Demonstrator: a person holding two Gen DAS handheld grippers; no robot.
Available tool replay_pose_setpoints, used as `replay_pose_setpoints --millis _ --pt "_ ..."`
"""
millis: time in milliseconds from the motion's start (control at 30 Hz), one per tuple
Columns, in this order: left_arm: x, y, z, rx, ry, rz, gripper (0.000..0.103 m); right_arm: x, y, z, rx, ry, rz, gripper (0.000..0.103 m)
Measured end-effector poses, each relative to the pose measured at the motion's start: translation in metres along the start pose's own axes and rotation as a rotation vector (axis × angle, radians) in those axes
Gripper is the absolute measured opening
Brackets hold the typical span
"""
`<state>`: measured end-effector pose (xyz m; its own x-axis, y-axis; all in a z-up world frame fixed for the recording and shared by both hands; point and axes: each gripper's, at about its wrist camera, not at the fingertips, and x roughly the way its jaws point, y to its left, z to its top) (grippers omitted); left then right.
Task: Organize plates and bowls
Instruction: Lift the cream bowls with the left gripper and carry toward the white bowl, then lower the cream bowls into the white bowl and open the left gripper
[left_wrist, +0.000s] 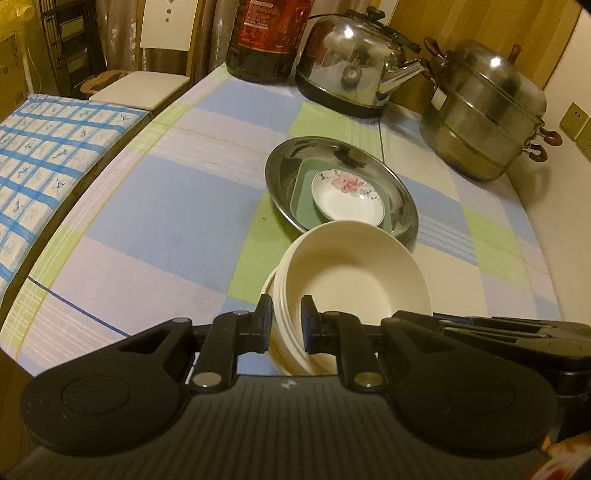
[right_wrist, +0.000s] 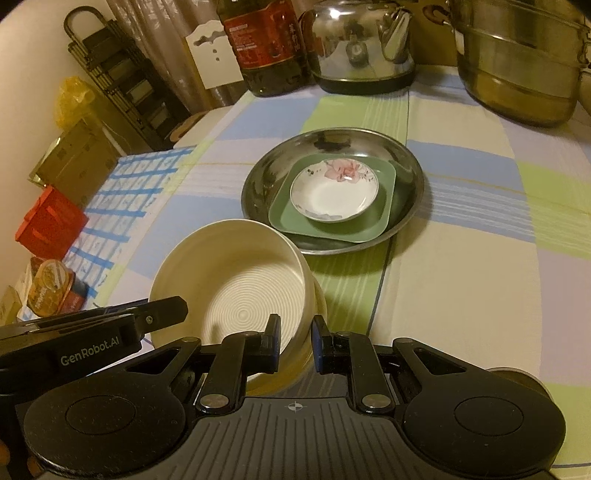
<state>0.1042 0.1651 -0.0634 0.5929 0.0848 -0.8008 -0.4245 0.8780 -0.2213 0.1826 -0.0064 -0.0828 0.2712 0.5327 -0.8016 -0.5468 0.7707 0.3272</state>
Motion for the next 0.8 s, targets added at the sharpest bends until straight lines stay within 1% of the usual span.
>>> replay_pose_setpoints --millis 333,600,800 --pt "0.008 0.0038 -0.0006 -0.026 0.043 -0.011 0.014 0.0062 -0.0028 0.0008 0.029 0.027 -0.007 0.018" --pt "0.0049 0.005 0.0024 -0.04 0.041 -0.021 0.014 0.004 -0.0042 0.0024 0.047 0.03 0.002 0.018" --pt "0.0021 0.0036 0.0018 -0.042 0.032 -0.022 0.015 0.0021 -0.0014 0.0027 0.025 0.025 -0.002 0.021"
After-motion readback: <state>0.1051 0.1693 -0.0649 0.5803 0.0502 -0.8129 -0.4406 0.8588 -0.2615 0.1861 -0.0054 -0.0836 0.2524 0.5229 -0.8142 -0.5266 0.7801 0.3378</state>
